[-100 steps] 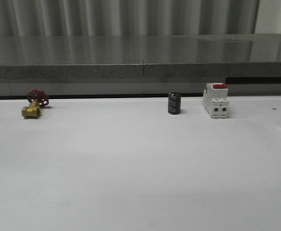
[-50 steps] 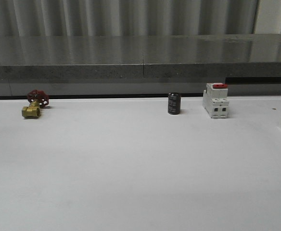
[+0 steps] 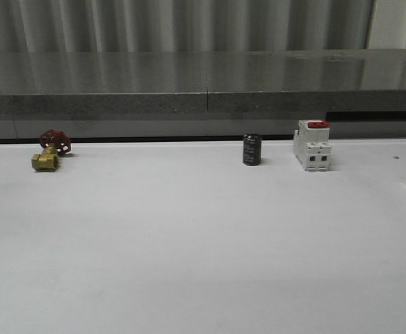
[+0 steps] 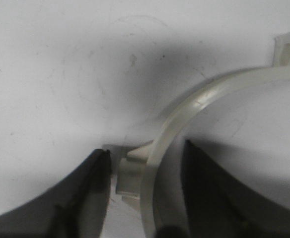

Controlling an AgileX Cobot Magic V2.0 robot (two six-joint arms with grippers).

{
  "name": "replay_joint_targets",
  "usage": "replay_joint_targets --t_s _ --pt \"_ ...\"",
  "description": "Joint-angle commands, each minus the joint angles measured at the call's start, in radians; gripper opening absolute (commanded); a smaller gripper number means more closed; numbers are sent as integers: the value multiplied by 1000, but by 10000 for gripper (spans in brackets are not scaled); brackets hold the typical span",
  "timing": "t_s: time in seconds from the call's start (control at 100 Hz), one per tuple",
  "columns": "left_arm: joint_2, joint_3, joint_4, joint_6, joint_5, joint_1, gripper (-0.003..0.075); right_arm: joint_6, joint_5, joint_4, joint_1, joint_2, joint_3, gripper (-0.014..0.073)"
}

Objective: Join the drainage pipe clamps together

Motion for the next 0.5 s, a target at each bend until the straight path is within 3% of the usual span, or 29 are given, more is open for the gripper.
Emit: replay_joint_targets --t_s 0.0,0.15,0.37,0.49 --pt "-46 -27 -5 4 -3 4 139 -3 -84 -9 1 -19 -20 -67" --pt "-78 -27 -22 4 33 2 19 -3 -84 -9 1 -19 -20 -67" --pt "-201 -27 -89 2 92 -59 20 -3 -84 -9 1 -19 -20 -67" --pt "-266 -27 -87 -90 156 -146 20 -3 -84 -9 1 -19 -20 -67"
